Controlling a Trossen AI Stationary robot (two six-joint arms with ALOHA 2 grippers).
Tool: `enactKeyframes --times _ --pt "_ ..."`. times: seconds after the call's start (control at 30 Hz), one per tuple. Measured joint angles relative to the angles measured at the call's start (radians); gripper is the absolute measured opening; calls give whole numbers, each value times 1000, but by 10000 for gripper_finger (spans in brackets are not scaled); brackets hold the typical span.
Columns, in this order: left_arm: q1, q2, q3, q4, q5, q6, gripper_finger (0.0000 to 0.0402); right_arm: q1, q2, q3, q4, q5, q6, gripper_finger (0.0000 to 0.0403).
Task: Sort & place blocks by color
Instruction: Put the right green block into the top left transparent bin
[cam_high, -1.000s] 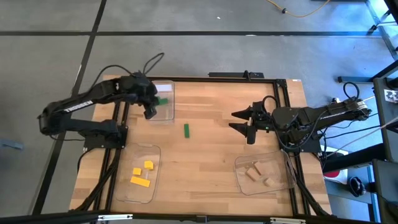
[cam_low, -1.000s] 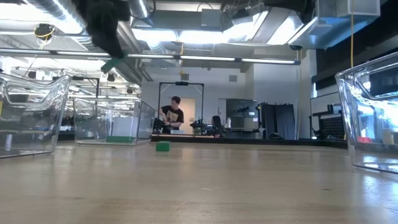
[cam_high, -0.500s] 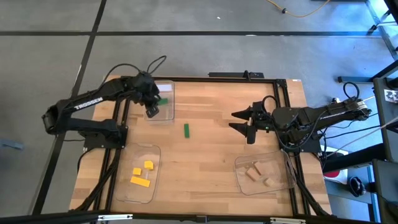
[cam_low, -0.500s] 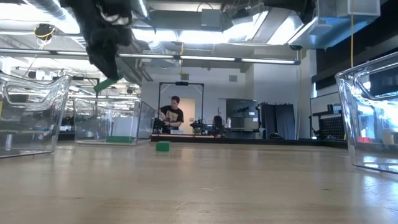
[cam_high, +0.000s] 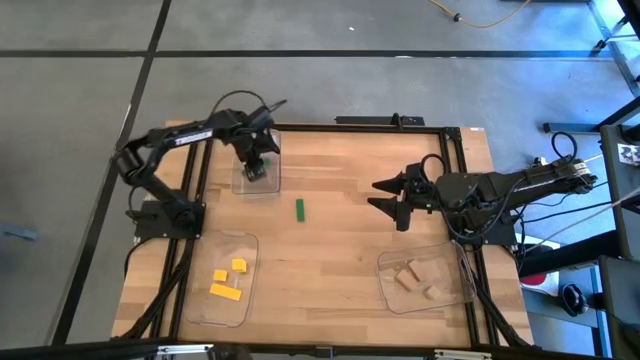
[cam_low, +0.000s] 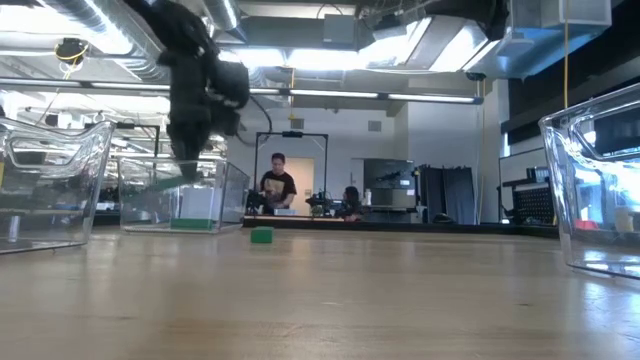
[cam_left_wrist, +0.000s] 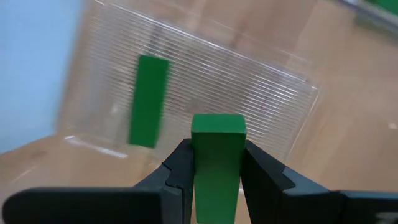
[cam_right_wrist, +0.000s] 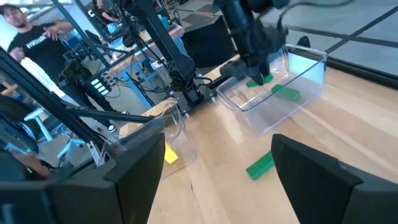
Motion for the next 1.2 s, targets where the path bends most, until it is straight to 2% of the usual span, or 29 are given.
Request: enactKeyframes --times 0.27,0.5,0.63,0.93,1.2 --pt "-12 146 0 39 80 25 88 0 20 0 -4 0 16 295" --pt "-36 210 0 80 42 106 88 0 49 0 -4 1 18 295" --pt "-50 233 1 94 -12 164 88 0 62 0 -4 0 42 295" --pt "-51 252 2 94 -28 217 90 0 70 0 5 0 42 295" --pt "-51 252 6 82 -87 177 185 0 70 0 5 0 42 295"
